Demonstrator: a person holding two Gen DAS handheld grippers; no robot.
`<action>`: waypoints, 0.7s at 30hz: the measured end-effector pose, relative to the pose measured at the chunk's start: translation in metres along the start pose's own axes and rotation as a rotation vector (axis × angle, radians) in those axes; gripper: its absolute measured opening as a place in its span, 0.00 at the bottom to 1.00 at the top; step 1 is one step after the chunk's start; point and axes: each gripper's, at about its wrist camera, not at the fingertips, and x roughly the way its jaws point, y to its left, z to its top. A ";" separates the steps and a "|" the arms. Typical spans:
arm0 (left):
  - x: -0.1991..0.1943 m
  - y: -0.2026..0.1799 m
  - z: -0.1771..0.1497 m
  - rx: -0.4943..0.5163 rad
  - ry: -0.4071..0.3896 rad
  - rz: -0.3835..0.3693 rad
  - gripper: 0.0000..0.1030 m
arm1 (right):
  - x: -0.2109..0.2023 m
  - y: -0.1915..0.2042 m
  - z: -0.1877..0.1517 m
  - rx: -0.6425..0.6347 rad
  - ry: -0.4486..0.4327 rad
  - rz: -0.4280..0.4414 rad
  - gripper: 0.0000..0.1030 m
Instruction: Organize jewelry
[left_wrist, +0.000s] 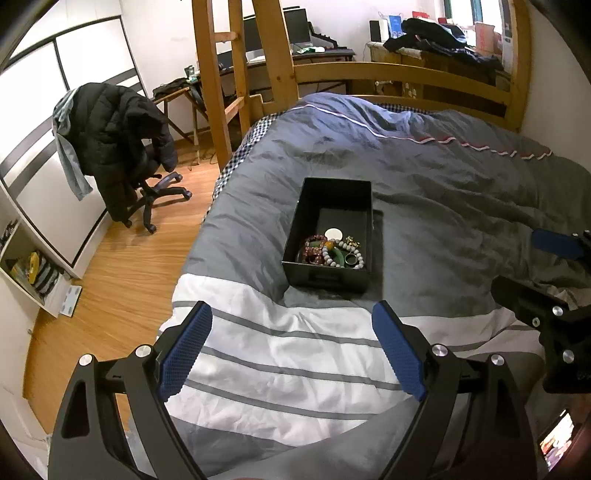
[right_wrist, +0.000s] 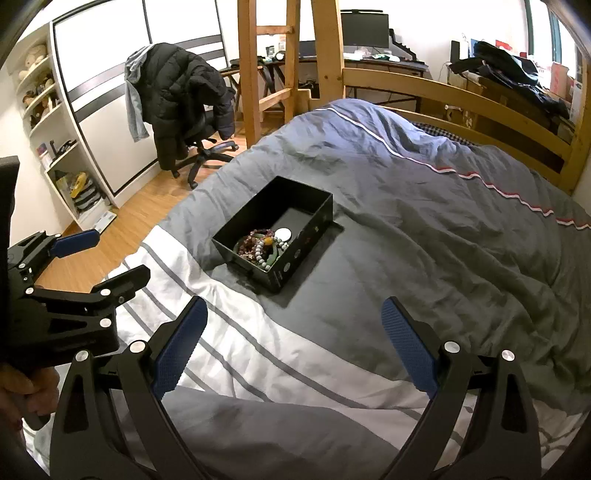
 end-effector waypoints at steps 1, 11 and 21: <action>-0.001 0.000 0.000 -0.002 -0.002 -0.003 0.84 | 0.000 0.000 0.000 -0.001 0.001 -0.003 0.91; -0.001 -0.007 0.003 0.021 -0.005 -0.012 0.84 | 0.000 0.005 -0.006 0.020 -0.009 -0.006 0.91; -0.001 -0.004 0.003 0.023 -0.009 0.003 0.84 | -0.003 0.006 -0.006 0.030 -0.011 0.015 0.91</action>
